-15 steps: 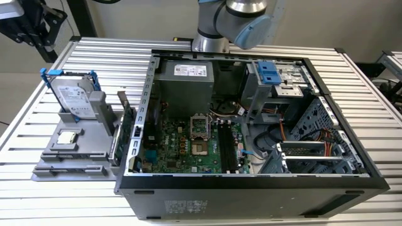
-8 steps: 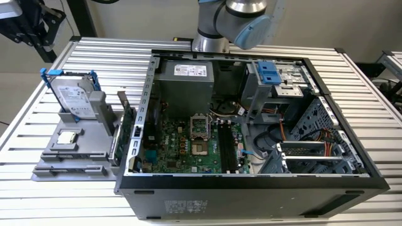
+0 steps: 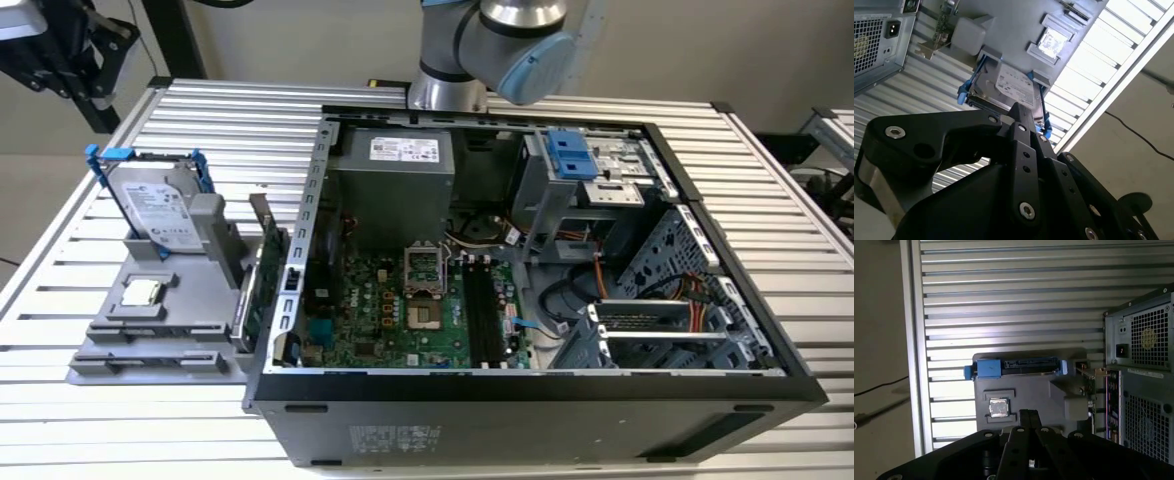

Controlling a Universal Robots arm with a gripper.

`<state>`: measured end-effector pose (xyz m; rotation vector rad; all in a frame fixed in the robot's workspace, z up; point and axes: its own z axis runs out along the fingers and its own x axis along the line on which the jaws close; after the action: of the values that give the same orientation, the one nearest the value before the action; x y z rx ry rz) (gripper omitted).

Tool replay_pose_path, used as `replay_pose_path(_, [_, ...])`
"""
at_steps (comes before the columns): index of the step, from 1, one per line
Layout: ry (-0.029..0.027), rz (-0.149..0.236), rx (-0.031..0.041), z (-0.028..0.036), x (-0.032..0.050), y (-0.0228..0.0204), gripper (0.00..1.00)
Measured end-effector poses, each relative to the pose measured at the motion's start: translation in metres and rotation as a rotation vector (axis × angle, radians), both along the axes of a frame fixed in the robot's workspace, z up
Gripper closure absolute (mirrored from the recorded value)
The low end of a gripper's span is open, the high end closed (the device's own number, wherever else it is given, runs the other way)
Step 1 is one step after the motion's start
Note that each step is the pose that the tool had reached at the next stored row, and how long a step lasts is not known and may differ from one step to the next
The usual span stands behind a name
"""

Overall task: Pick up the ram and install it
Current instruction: 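Reach for the ram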

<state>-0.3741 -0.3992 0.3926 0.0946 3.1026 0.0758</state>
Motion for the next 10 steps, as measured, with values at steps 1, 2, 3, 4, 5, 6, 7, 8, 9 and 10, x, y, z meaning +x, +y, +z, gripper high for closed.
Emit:
replay_pose_path(1, [0.0,0.0,0.0,0.0,0.0,-0.0009,1.0])
replay_pose_path(2, [0.0,0.0,0.0,0.0,0.0001,-0.0022,1.0])
replay_pose_path(3, [0.0,0.0,0.0,0.0,0.0001,-0.004,1.0])
replay_pose_path(4, [0.0,0.0,0.0,0.0,0.0001,-0.0059,1.0])
replay_pose_path(5, [0.0,0.0,0.0,0.0,0.0001,-0.0077,1.0])
replay_pose_path(6, [0.0,0.0,0.0,-0.0001,0.0001,-0.0097,1.0])
replay_pose_path(7, [0.0,0.0,0.0,-0.0001,0.0001,-0.0118,1.0])
replay_pose_path(8, [0.0,0.0,0.0,-0.0001,0.0001,-0.014,1.0])
replay_pose_path(9, [0.0001,0.0,-0.0001,-0.0001,0.0001,-0.0163,1.0])
replay_pose_path(10, [0.0,0.0,0.0,-0.0002,0.0001,-0.0182,1.0])
